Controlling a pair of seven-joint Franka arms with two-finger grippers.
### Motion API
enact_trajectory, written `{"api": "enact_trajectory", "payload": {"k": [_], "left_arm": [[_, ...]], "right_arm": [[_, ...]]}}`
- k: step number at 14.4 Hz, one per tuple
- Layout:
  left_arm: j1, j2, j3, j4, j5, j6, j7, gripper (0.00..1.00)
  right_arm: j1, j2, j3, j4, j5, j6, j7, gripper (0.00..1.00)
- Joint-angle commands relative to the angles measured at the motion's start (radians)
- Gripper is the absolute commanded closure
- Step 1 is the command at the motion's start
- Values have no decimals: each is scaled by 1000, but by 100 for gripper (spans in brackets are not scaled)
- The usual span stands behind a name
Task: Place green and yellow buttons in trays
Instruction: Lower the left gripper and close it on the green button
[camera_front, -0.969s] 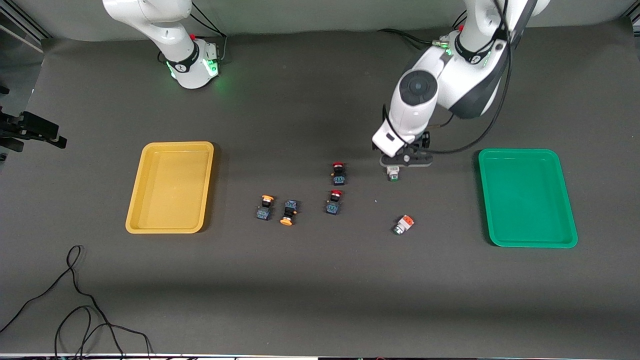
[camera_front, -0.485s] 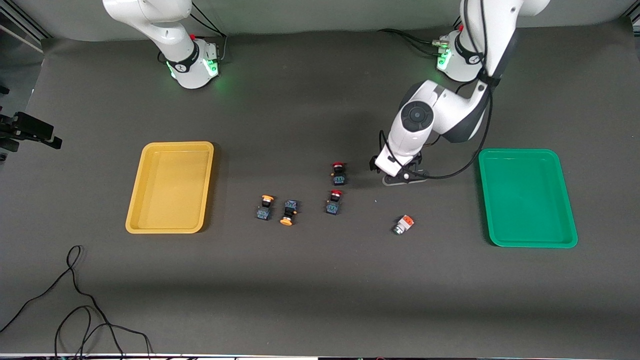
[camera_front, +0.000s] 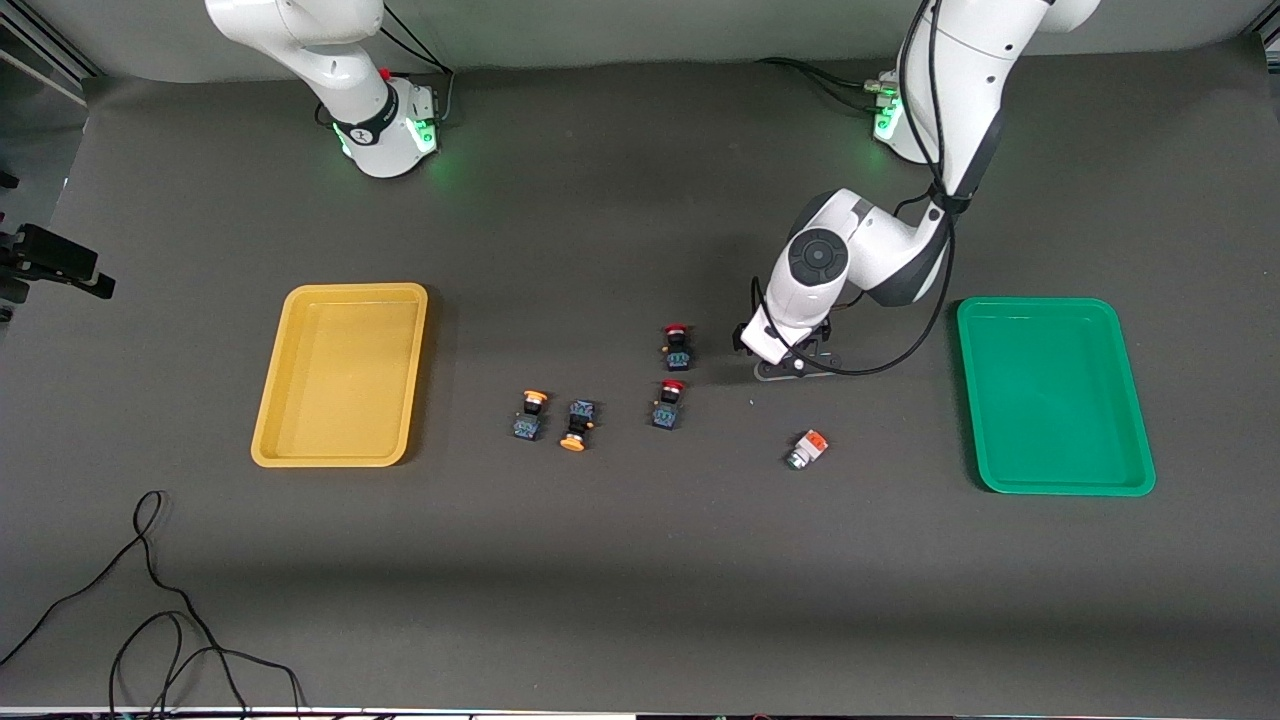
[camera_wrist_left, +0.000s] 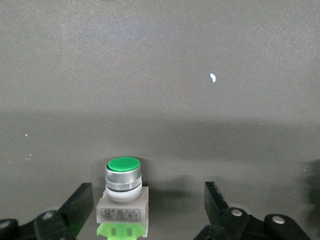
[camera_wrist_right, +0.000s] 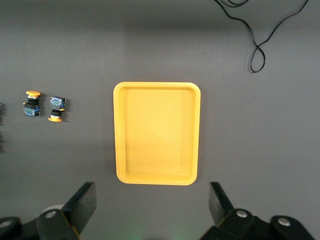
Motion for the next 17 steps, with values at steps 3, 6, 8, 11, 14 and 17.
{"api": "enact_trajectory", "payload": {"k": [3,6,8,11,14,17], "left_arm": [[-16,-19,0,-63,29,53,31,4],[-16,-24,-2,-66,31,56,31,70],[-15,-35,-3,-63,29,52,30,100],[-5,-99,-5,-48,22,14,13,100],[-2,-220,-5,91,-23,-310,21,100],[-1,-295,1,306,-60,-638,30,100]], "right_arm": [[-6,10,1,21,5,15,-9,0],[-6,10,2,19,5,15,-9,0],[-5,10,6,16,5,13,-10,0],[-6,16,4,13,3,9,-9,0],[6,21,-7,24,6,9,-9,0],[38,21,13,13,31,-7,8,0]]}}
